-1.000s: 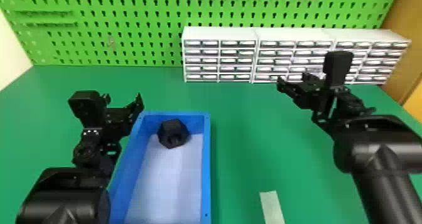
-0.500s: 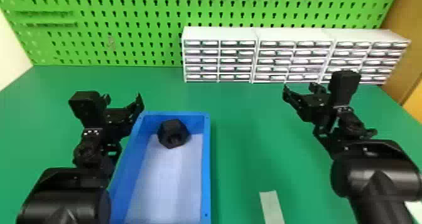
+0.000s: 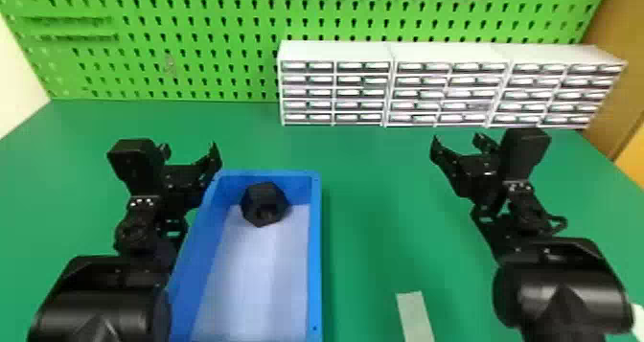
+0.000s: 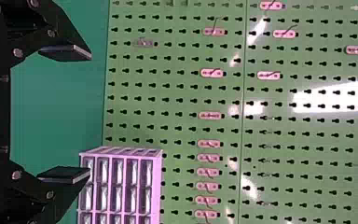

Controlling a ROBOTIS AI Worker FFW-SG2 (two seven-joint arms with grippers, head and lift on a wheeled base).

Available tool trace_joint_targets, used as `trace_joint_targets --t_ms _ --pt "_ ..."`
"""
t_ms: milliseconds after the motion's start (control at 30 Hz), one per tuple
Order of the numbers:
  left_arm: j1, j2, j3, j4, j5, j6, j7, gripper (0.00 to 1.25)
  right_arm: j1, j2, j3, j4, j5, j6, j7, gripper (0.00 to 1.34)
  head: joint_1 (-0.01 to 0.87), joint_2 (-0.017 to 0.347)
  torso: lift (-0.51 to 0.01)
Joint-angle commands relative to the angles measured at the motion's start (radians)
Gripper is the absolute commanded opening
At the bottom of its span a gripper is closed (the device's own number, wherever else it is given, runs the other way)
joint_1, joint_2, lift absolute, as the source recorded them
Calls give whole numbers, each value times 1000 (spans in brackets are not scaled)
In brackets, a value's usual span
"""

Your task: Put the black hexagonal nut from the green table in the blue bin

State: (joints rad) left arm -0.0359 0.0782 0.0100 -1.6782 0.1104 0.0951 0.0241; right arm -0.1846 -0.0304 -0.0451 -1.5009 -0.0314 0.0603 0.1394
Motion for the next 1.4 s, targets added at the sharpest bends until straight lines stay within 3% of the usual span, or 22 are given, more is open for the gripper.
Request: trace_joint_targets --t_ms 0,1367 --pt "-1 0 -2 2 0 0 4 865 19 1 10 1 -5 -25 -11 904 686 51 -96" --pt "1 0 -15 2 -1 0 5 865 45 4 -2 -7 34 -53 -37 904 686 51 -96"
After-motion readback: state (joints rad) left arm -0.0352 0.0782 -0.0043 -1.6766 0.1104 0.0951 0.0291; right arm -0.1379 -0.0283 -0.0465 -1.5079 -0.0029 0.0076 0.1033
